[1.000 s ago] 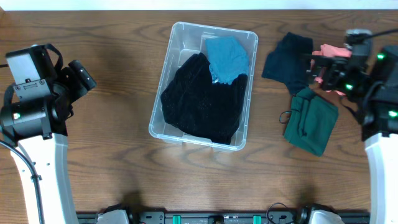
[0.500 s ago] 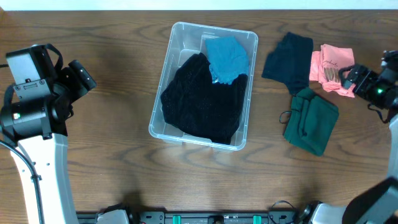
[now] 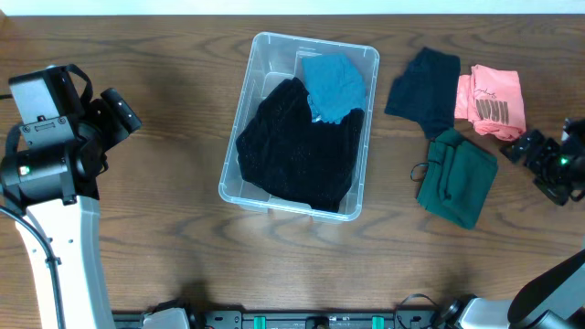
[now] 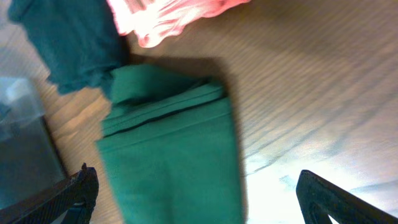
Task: Pack container
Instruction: 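Reach the right gripper over the dark green garment and lower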
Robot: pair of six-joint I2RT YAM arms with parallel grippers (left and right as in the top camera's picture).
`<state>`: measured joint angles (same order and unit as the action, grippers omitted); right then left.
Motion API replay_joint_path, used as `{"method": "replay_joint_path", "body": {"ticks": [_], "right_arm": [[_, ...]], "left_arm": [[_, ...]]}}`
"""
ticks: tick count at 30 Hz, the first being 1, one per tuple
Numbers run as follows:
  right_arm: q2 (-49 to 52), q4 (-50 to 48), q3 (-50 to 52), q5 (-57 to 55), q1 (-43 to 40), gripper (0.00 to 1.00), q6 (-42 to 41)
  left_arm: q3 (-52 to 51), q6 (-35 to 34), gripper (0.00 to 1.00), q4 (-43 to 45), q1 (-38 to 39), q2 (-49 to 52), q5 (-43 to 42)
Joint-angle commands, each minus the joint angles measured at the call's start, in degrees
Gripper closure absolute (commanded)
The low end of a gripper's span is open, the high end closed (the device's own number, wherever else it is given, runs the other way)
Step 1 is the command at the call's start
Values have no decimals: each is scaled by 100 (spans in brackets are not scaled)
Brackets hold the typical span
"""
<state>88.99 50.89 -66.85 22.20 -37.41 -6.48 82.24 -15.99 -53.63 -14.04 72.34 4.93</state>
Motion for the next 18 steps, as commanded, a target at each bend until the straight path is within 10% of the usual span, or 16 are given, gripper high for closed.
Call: {"method": "replay_joint_path", "body": {"ticks": [1,18], "right_arm": [[13,-319,387,70,-256,1,289],[1740,-1388,1270,1773,-382,1,1598]], "left_arm": [[-26,116,2,-13,-20,24,70],[-26,116,2,-13,-20,24,70]]}}
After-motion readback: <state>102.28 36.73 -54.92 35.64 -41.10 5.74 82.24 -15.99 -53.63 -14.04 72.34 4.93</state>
